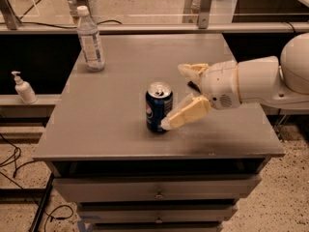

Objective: Knock pepsi can over

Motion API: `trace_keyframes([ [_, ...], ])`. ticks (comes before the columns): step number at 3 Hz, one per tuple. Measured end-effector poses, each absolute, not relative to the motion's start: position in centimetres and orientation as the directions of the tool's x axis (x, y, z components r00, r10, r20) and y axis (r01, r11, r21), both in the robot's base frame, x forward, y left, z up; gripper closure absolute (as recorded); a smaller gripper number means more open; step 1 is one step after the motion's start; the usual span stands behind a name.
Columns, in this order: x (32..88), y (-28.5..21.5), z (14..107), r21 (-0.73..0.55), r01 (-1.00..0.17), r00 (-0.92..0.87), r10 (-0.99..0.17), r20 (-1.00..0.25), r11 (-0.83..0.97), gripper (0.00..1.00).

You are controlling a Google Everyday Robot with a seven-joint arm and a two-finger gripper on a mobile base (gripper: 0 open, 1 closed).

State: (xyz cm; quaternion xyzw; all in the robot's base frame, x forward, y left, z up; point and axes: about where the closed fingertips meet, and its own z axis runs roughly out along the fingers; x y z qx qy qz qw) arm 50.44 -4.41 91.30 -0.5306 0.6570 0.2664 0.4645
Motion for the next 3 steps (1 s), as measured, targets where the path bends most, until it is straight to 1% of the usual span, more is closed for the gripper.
trace_keyframes([
  [2, 55.5, -0.5, 90.6, -0.196, -0.948, 0.096, -0.365, -0.926, 0.249, 0.00],
  [3, 59.0, 1.5, 92.5, -0.239, -0.946, 0.161, -0.322, -0.933, 0.219, 0.00],
])
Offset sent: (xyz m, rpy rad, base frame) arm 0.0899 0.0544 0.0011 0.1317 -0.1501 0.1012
